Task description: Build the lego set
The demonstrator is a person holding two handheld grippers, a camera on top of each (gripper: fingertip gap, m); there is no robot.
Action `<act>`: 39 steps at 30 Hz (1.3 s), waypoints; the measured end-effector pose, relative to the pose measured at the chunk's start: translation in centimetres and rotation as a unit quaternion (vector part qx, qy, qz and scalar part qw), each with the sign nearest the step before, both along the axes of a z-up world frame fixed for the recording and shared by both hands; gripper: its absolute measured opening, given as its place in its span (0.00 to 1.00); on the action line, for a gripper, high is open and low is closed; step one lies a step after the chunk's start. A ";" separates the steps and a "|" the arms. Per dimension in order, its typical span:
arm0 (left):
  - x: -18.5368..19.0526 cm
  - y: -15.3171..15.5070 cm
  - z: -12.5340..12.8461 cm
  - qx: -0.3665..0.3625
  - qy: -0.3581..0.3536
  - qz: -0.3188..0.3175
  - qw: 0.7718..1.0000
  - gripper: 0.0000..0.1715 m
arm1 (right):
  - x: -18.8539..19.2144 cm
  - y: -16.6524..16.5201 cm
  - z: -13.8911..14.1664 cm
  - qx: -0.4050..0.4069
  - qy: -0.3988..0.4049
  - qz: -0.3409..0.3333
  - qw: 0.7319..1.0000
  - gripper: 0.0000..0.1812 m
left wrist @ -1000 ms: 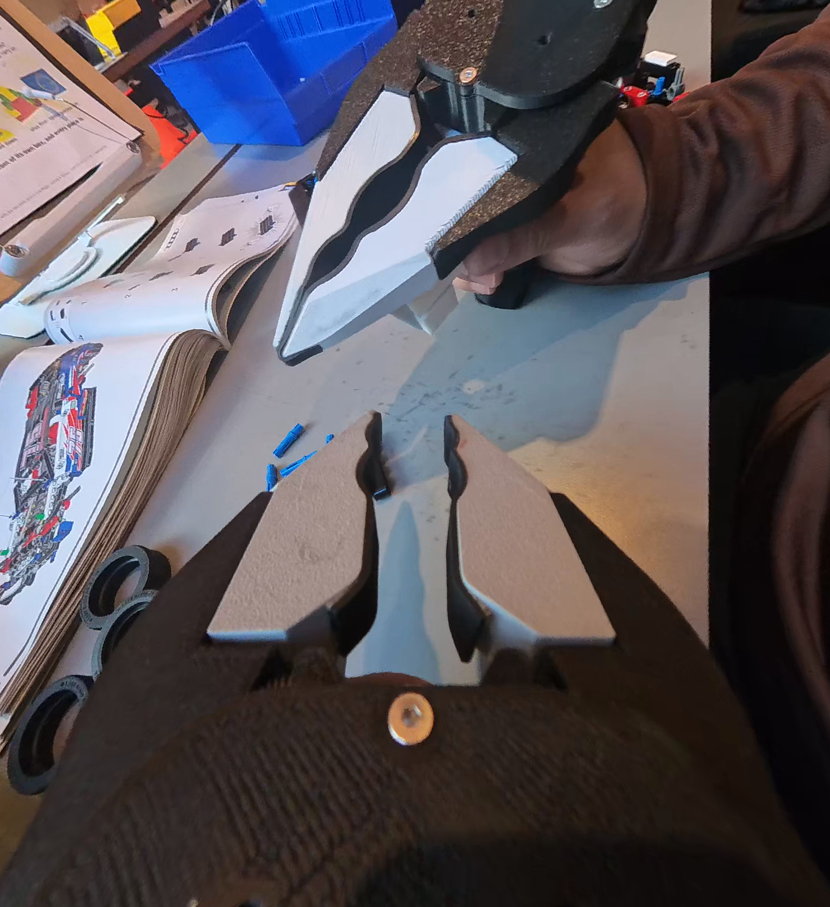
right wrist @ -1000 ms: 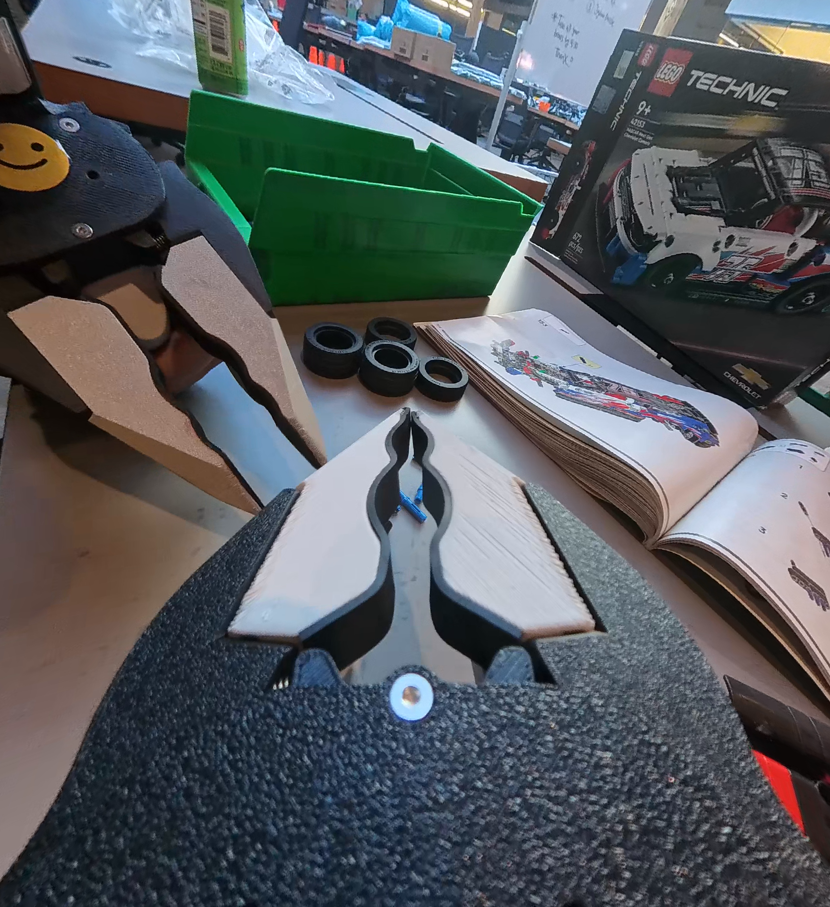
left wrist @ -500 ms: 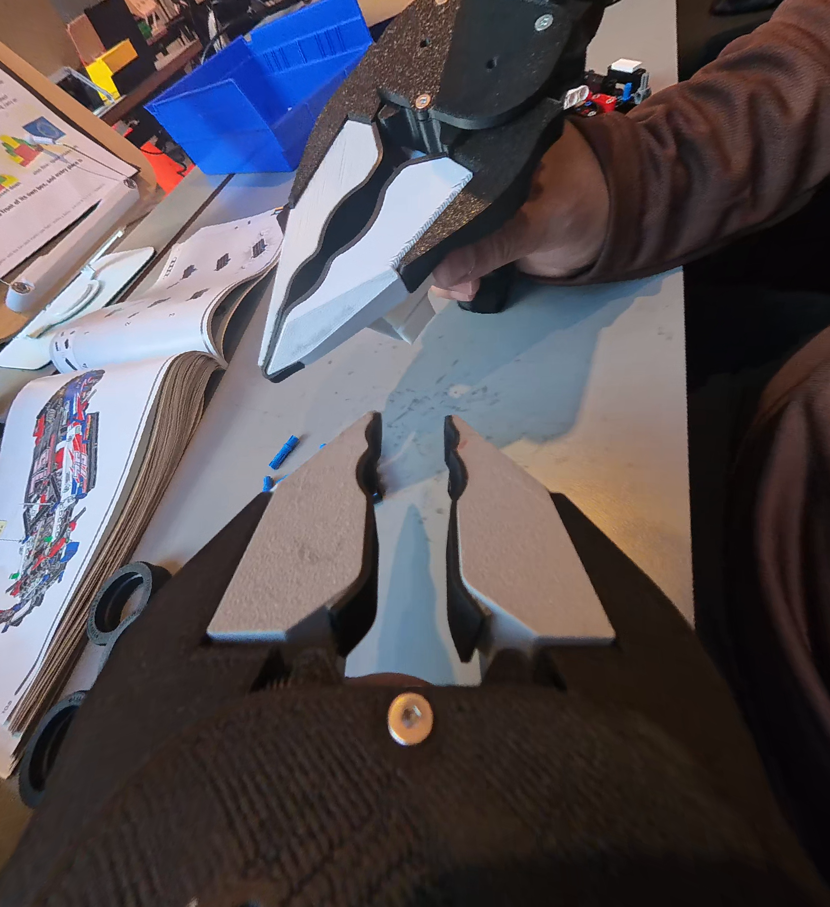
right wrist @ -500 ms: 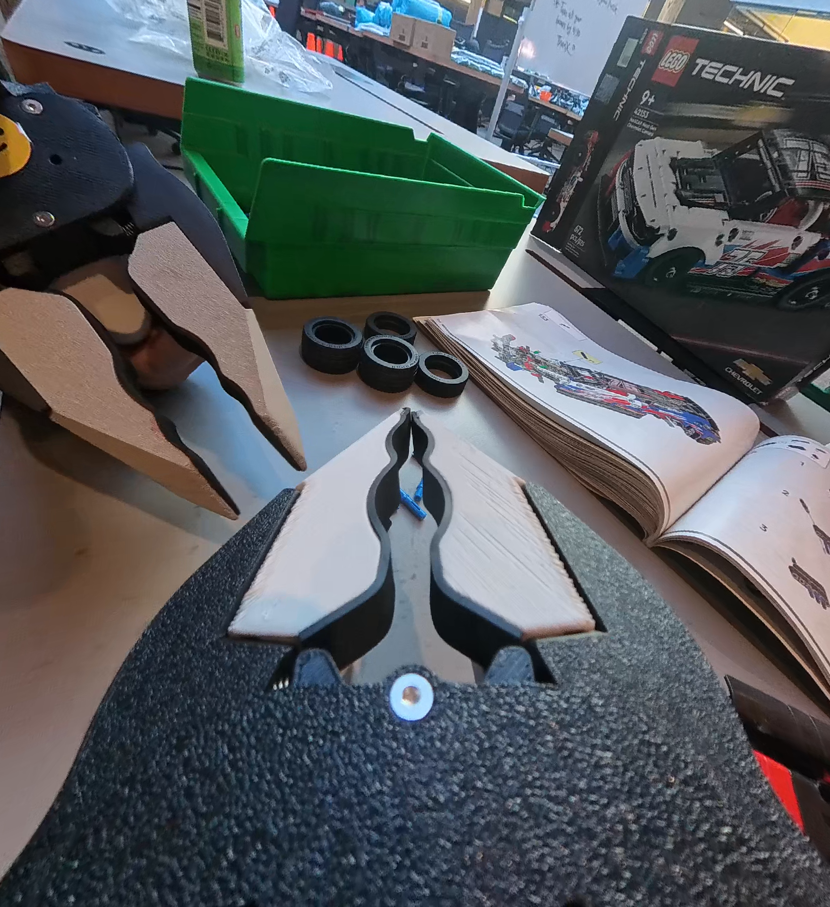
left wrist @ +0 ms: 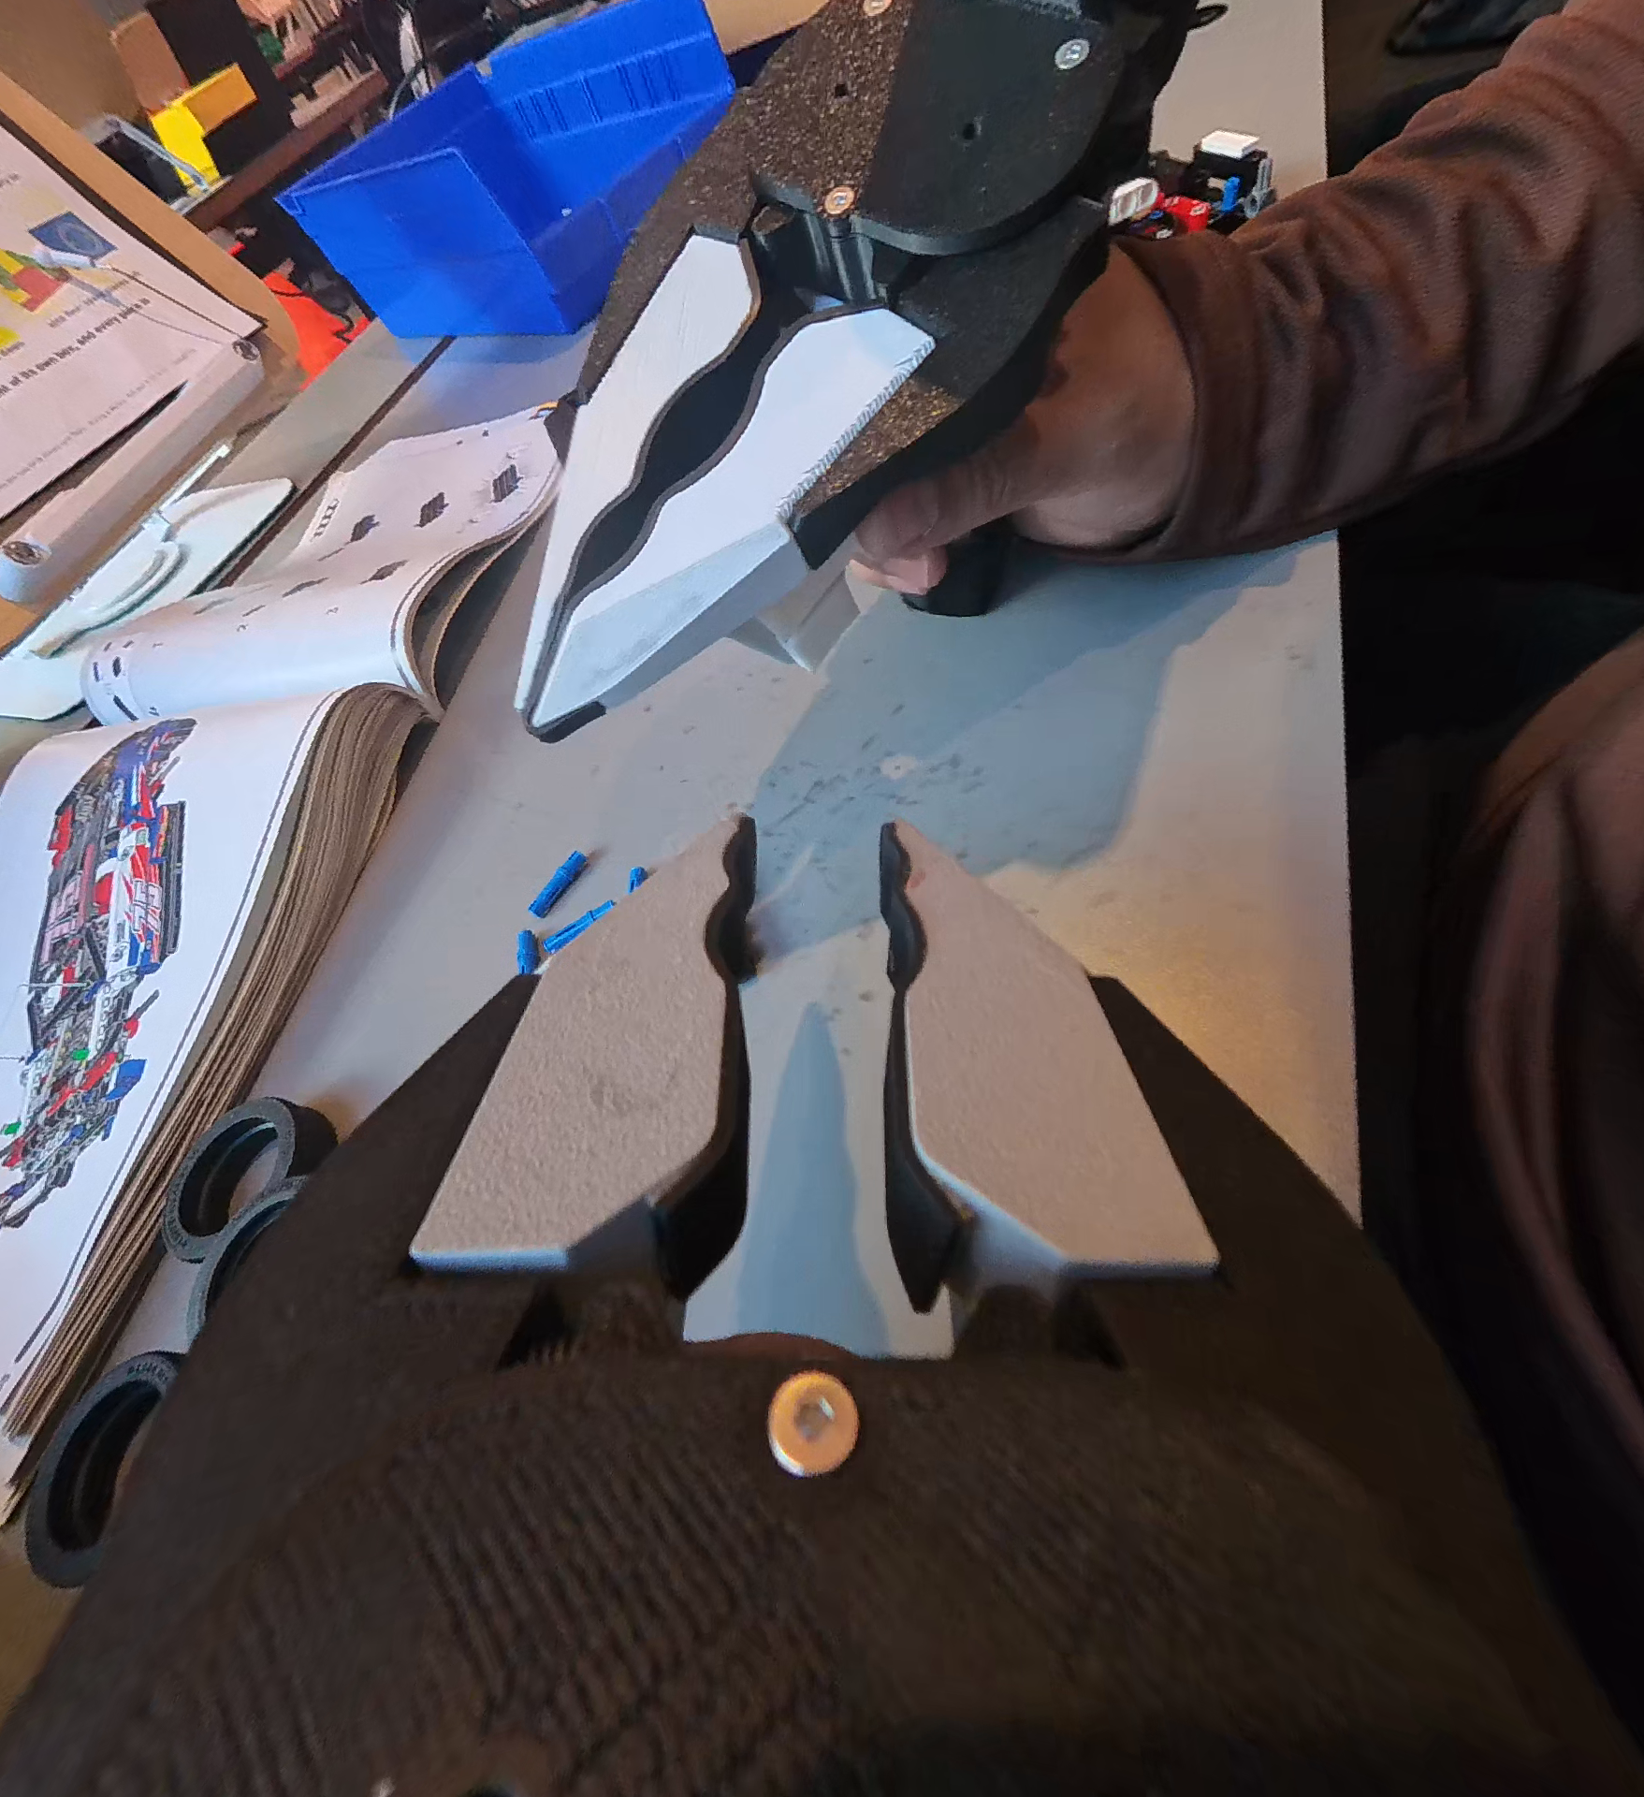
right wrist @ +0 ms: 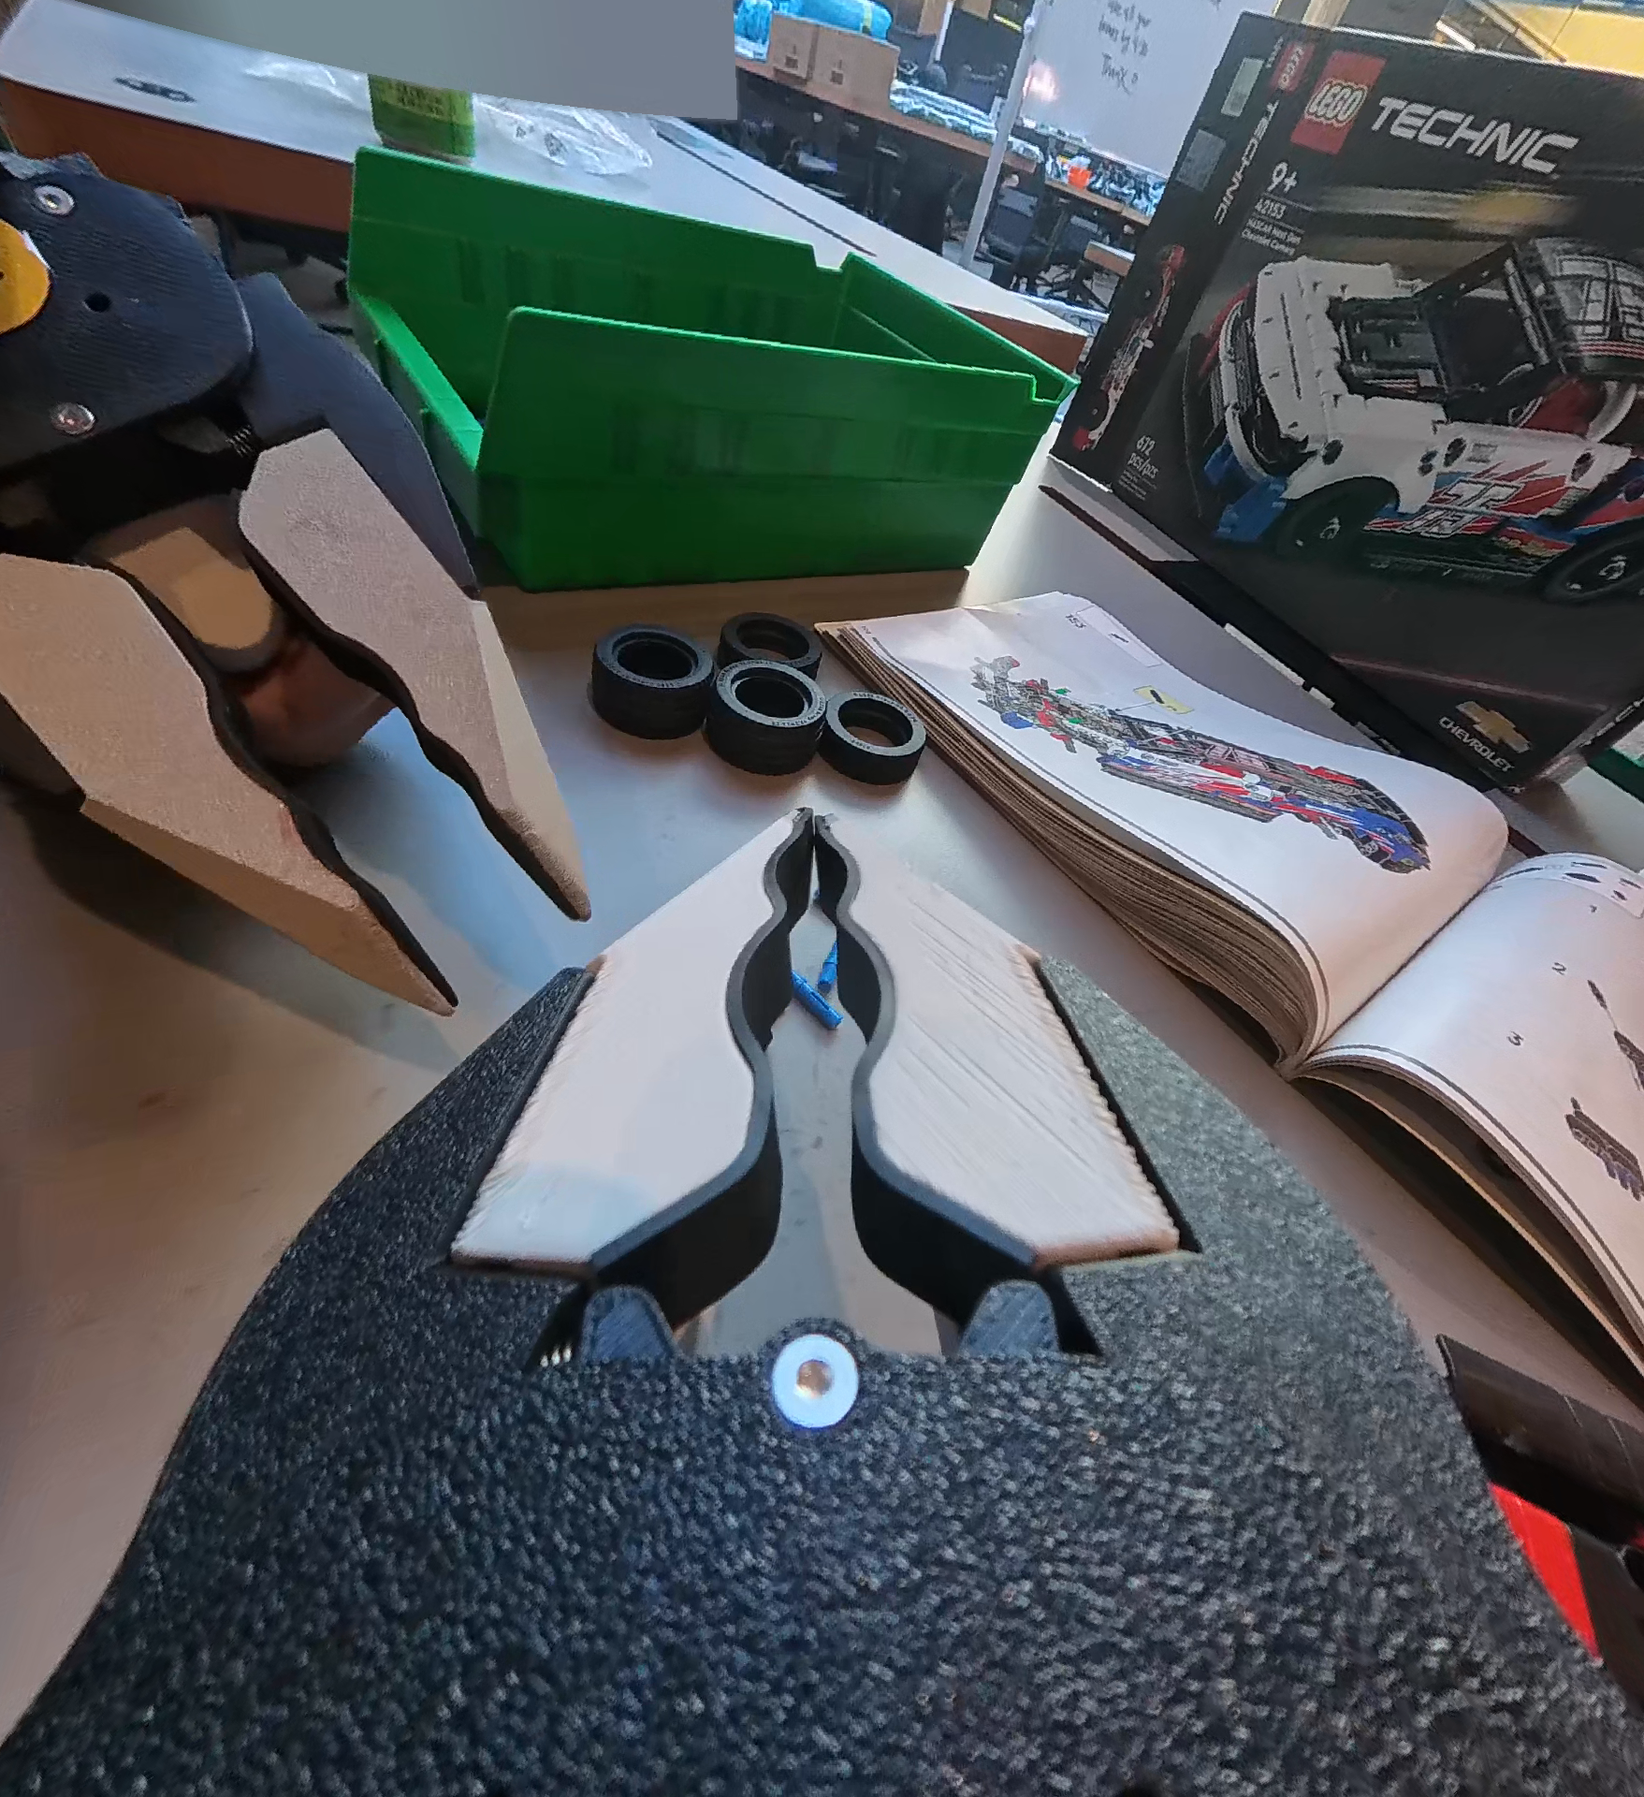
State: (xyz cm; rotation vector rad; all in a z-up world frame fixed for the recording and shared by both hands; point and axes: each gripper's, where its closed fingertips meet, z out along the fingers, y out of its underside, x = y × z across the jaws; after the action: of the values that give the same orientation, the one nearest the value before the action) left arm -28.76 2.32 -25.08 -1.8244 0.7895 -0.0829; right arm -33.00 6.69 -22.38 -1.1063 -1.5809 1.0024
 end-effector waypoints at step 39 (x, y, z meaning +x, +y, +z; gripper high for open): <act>-0.5 -0.7 2.1 0.007 -0.070 0.029 0.997 0.11 | -0.3 -0.1 -0.1 0.011 0.000 0.000 1.000 0.00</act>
State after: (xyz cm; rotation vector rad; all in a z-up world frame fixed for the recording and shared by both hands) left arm -29.31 1.65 -22.97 -1.8050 0.6381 -0.1647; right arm -33.27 6.60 -22.45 -1.0924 -1.5883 0.9825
